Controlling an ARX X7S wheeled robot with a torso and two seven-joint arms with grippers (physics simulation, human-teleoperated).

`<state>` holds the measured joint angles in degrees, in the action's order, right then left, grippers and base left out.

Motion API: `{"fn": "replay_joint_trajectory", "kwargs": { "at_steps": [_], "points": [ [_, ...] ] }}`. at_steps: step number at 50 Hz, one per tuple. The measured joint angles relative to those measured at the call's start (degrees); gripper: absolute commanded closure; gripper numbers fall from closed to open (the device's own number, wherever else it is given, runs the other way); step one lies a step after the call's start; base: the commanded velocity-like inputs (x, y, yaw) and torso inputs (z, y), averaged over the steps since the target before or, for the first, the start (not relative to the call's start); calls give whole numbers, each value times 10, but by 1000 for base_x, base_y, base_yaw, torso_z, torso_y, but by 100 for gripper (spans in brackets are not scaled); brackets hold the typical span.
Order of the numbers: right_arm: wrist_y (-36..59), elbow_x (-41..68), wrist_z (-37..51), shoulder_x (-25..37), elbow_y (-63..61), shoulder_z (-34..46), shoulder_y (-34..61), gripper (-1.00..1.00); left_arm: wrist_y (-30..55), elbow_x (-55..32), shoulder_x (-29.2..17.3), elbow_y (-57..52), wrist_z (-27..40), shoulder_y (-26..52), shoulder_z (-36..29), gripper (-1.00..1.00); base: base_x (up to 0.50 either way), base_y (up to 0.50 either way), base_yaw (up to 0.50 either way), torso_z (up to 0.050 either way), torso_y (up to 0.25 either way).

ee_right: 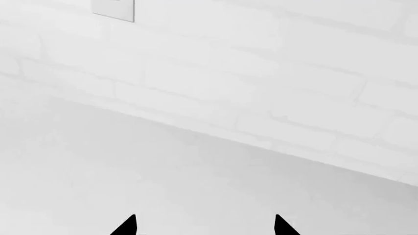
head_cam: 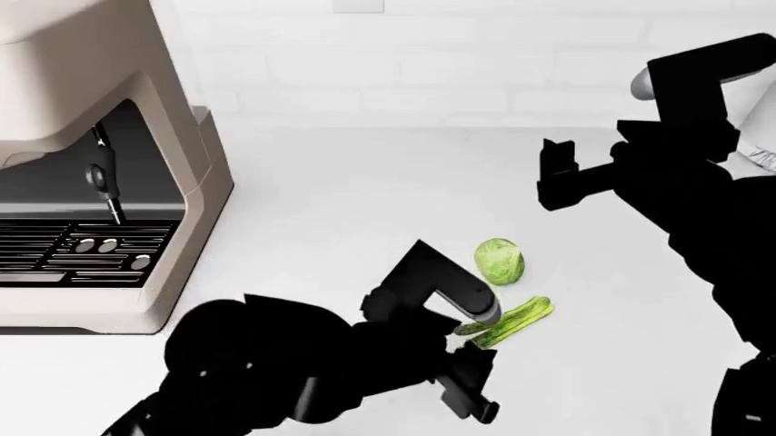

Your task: Pick the brussel sprout, asparagus from the counter and place them in the cabinet. Then close the cabinet.

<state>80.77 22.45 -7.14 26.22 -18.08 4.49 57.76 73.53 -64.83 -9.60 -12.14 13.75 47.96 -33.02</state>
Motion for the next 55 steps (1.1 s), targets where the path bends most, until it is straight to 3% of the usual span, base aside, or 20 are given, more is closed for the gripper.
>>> {"fn": "replay_joint_trajectory", "kwargs": {
  "at_steps": [27, 40, 55],
  "points": [
    [9, 6, 8, 1, -3, 2, 7, -100, -102, 58, -24, -24, -80, -15, -56, 100, 0, 0, 0, 0, 0],
    [21, 8, 16, -5, -2, 11, 32, -100, -102, 76, -34, -38, -74, -6, -77, 100, 0, 0, 0, 0, 0],
    [20, 11, 22, -11, 3, 18, 42, -100, -63, -150, -214, -161, -15, 3, 98, 100, 0, 0, 0, 0, 0]
  ]
}}
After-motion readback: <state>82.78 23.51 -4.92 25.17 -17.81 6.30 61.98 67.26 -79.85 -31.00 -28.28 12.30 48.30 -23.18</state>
